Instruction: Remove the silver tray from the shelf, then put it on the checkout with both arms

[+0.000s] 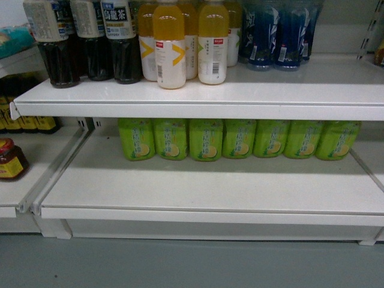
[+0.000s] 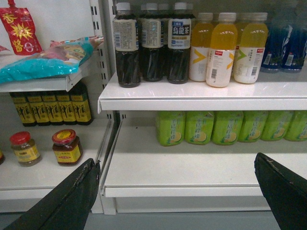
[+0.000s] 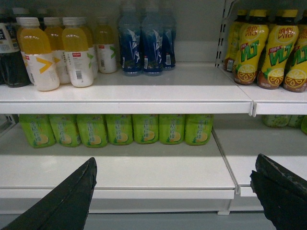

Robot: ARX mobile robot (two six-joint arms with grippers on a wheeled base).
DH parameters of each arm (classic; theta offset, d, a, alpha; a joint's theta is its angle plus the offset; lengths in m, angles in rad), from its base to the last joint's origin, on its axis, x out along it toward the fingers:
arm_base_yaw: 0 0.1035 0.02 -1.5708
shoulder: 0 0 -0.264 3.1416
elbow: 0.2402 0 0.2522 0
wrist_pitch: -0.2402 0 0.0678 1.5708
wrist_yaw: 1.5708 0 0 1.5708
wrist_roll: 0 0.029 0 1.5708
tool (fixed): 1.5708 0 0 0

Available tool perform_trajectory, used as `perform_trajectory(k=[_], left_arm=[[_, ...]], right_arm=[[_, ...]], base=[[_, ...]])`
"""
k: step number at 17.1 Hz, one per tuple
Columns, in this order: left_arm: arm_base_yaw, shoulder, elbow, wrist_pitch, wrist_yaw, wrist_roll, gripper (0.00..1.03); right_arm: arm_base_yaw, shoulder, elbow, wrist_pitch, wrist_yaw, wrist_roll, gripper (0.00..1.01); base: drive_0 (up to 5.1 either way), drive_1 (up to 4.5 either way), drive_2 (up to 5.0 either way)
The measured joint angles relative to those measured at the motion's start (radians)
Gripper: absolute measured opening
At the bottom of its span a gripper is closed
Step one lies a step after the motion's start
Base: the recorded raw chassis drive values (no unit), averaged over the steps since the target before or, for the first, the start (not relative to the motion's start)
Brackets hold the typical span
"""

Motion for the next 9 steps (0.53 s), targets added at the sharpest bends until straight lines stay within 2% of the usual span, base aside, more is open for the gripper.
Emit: perform_trajectory(k=[9], left_arm=[[0.0,0.0,0.0,0.0,0.0,0.0,0.98]], right_arm=[[0.0,0.0,0.0,0.0,0.0,0.0,0.98]], base=[[0.0,0.0,0.0]])
